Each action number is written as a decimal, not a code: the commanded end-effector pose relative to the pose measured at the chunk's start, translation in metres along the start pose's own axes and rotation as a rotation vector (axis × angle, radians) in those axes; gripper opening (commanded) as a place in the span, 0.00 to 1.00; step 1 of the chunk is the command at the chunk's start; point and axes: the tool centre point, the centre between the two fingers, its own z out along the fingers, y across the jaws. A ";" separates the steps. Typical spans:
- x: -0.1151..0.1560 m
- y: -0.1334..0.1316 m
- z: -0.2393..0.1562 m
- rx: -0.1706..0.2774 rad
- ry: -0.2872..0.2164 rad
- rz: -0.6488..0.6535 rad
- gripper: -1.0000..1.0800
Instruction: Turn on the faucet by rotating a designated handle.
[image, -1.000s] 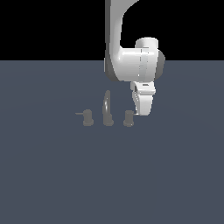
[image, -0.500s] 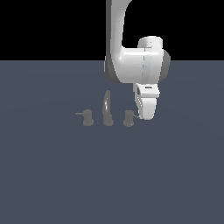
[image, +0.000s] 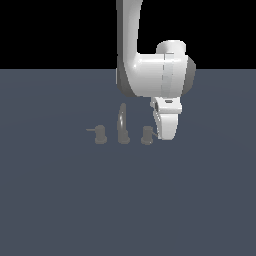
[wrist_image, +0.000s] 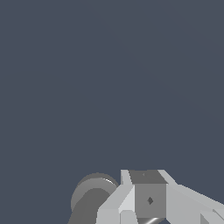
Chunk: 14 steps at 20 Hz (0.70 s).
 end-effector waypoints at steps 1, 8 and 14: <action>-0.026 0.007 -0.001 -0.007 -0.010 -0.025 0.00; -0.034 0.006 -0.001 -0.005 -0.004 -0.008 0.00; -0.074 0.003 -0.001 -0.009 -0.011 -0.029 0.00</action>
